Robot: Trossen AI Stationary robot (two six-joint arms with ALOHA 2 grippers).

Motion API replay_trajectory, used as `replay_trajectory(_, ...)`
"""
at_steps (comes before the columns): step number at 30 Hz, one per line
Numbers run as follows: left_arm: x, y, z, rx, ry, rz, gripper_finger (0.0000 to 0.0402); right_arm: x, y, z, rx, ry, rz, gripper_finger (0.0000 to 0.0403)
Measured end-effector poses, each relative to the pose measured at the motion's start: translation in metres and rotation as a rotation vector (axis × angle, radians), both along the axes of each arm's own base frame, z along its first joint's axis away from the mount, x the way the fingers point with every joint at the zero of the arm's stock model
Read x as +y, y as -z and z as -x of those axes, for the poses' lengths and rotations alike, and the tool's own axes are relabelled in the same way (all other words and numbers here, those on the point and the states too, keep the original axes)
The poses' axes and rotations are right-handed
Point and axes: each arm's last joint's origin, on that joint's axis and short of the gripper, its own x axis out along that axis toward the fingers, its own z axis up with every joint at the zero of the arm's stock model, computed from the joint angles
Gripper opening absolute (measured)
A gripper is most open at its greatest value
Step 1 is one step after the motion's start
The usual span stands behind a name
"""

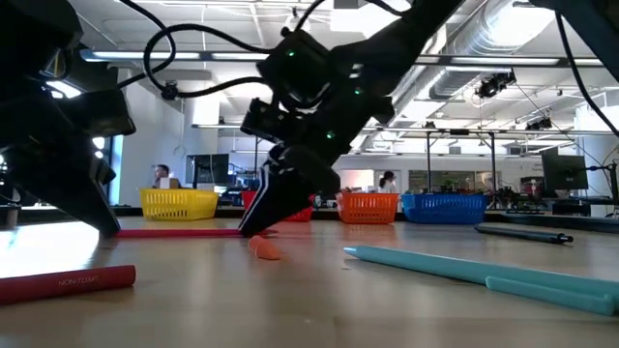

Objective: Sort crayons/erasers/pens/pencils in bins
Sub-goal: Put the pink pencil into the blue basket

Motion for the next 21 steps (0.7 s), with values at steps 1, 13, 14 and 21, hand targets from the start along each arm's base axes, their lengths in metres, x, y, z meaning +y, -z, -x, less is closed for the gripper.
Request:
replay_trajectory(1,0.0,0.0,0.0,-0.001,0.001,-0.007,0.0,0.0,0.001,-0.002,0.013,-0.006,0.001,0.0138)
replay_trajectory(13,0.003,-0.002,-0.004,-0.016,0.042,-0.023,0.0029,0.001,0.006,-0.004,0.054,-0.016,-0.003,0.0014)
replay_trajectory(14,0.003,-0.003,-0.005,-0.014,0.051,-0.023,0.0038,0.0,0.007,-0.004,0.056,-0.012,-0.006,0.0009)
replay_trajectory(21,0.004,-0.015,-0.008,-0.034,0.105,0.051,0.0104,0.001,0.008,-0.004,0.064,-0.003,-0.006,0.001)
